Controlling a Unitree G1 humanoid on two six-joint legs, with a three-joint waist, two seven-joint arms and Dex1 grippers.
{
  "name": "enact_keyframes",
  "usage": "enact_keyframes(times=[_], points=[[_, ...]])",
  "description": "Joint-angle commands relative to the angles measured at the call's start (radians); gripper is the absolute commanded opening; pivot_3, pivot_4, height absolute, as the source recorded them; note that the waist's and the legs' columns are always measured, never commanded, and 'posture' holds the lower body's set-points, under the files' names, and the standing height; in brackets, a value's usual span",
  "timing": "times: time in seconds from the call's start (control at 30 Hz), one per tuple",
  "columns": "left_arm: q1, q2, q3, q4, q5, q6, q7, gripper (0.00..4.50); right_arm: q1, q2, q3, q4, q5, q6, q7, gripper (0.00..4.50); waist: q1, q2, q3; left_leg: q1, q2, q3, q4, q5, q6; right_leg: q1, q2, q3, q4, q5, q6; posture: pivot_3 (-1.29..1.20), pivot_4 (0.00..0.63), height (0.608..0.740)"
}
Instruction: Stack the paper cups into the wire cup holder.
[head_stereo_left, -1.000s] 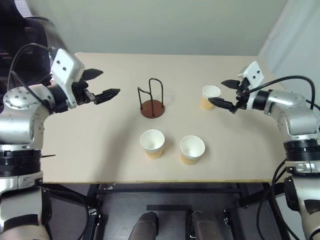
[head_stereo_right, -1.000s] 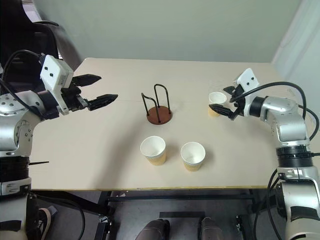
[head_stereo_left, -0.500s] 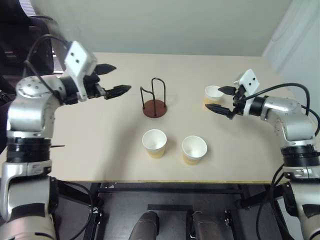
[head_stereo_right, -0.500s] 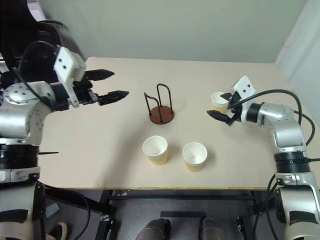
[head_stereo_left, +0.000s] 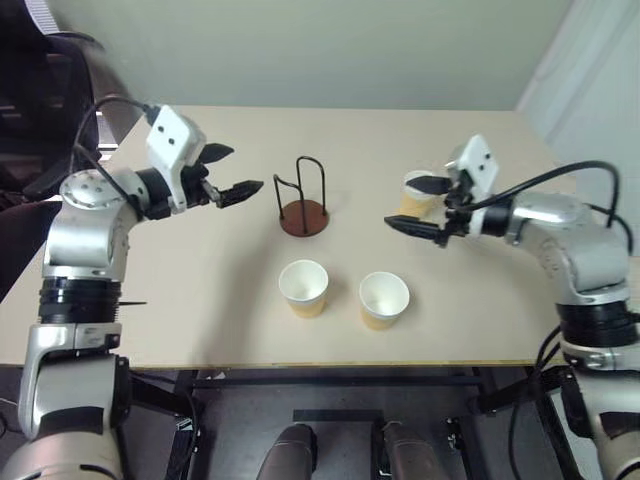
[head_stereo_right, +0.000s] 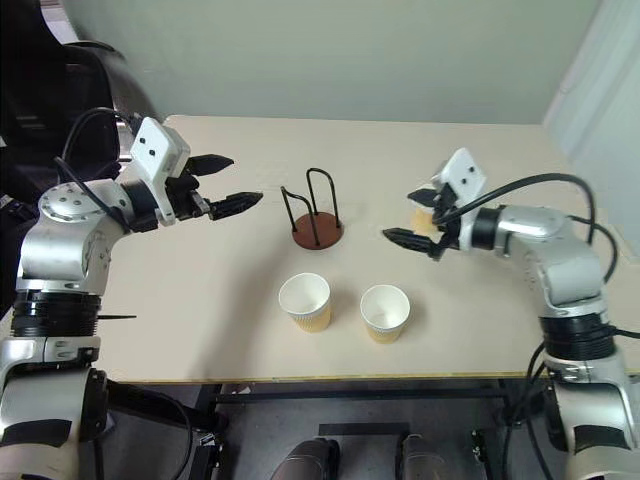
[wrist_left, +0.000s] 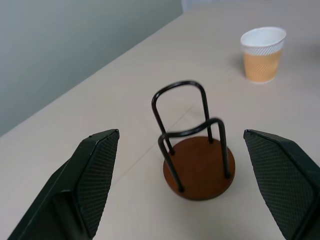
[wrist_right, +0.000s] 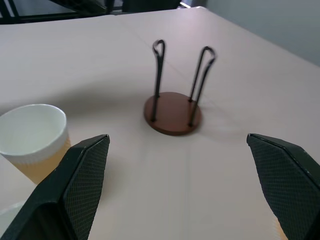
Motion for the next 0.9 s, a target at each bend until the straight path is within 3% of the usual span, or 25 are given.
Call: enact_keyframes(times=[0.03, 0.3, 0.6, 0.9], points=[[-0.017, 0.024, 0.058, 0.027, 0.022, -0.031, 0.06, 4.26, -0.04, 0.023, 0.007, -0.01, -0.014, -0.019, -0.034, 4.5, 0.0, 0.0, 0.0, 0.0, 0.0, 0.0, 0.0, 0.0, 0.0, 0.0, 0.0, 0.0, 0.0, 0.0, 0.0, 0.0, 0.15, 0.74], [-0.009, 0.002, 0.06, 0.052, 0.042, -0.031, 0.116, 4.26, -0.037, 0.031, 0.005, 0.004, -0.023, -0.04, -0.041, 4.5, 0.012, 0.0, 0.0, -0.001, -0.001, 0.0, 0.0, -0.001, 0.0, 0.0, 0.0, 0.0, 0.0, 0.0, -0.001, 0.0, 0.15, 0.74], [0.069, -0.015, -0.04, -0.012, 0.067, -0.005, 0.036, 4.26, -0.005, 0.018, -0.012, -0.032, -0.016, -0.02, -0.059, 4.5, 0.01, 0.0, 0.0, 0.0, -0.001, 0.0, 0.0, -0.001, -0.001, 0.0, 0.0, 0.0, 0.0, 0.0, -0.001, 0.0, 0.15, 0.74], [0.021, -0.113, -0.098, 0.016, 0.107, -0.032, 0.05, 4.26, 0.031, -0.007, -0.045, -0.092, -0.002, 0.025, -0.091, 4.5, 0.015, 0.0, 0.0, -0.001, -0.001, 0.0, 0.002, -0.001, -0.001, 0.0, -0.001, 0.0, 0.001, 0.001, 0.0, 0.0, 0.15, 0.74]])
